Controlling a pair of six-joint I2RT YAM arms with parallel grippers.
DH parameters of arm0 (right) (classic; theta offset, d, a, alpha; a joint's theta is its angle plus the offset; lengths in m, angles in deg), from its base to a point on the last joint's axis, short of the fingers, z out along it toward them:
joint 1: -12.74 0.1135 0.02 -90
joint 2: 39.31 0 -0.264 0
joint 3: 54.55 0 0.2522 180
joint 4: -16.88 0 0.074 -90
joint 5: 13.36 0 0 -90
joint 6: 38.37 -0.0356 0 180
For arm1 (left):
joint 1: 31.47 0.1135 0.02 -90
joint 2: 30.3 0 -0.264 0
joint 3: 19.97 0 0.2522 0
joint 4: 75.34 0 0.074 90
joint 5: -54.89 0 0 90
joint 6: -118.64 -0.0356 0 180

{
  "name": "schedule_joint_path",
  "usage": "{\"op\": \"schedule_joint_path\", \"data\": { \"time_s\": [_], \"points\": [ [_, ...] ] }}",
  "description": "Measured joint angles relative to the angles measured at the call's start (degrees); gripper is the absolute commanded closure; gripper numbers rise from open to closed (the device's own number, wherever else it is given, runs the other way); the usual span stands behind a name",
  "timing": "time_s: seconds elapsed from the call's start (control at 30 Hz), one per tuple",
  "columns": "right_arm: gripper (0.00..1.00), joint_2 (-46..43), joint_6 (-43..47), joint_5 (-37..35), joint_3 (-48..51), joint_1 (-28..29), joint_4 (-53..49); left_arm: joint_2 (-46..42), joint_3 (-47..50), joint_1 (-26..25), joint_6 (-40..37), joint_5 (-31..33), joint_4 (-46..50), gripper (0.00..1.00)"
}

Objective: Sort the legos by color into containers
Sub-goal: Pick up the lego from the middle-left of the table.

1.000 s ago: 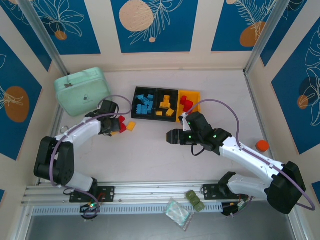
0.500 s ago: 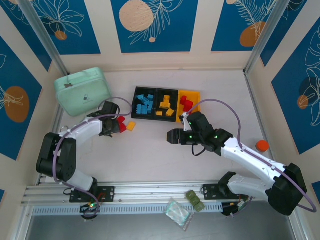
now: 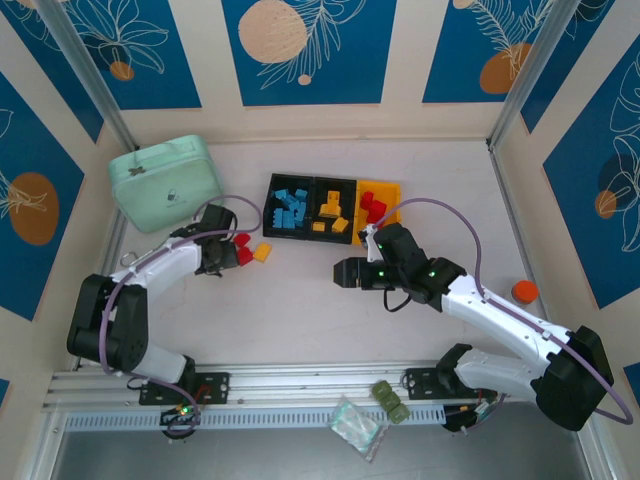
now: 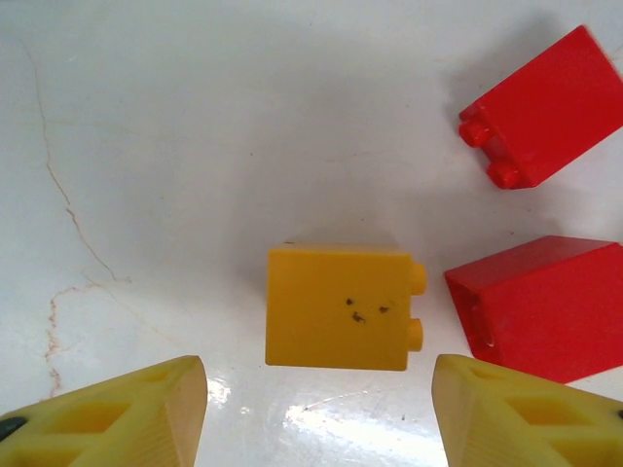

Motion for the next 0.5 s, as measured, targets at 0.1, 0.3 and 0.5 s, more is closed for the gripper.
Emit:
{"op": "schedule_joint_path", "data": {
  "time_s": [0.1,0.3,0.5],
  "points": [
    [0.39,0.0,-0.1,0.0,0.0,0.0,0.1,0.0,-0.1,0.0,0.0,-0.3,0.0,0.35],
    [0.39,0.5,-0.1,0.0,0.0,0.0,0.1,1.9,-0.1,0.0,0.0,-0.5,-0.4,0.36],
    [0.38,0.5,-0.1,0.0,0.0,0.0,0.1,5.4,-0.1,0.0,-1.6,-0.5,-1.9,0.51]
  ]
}}
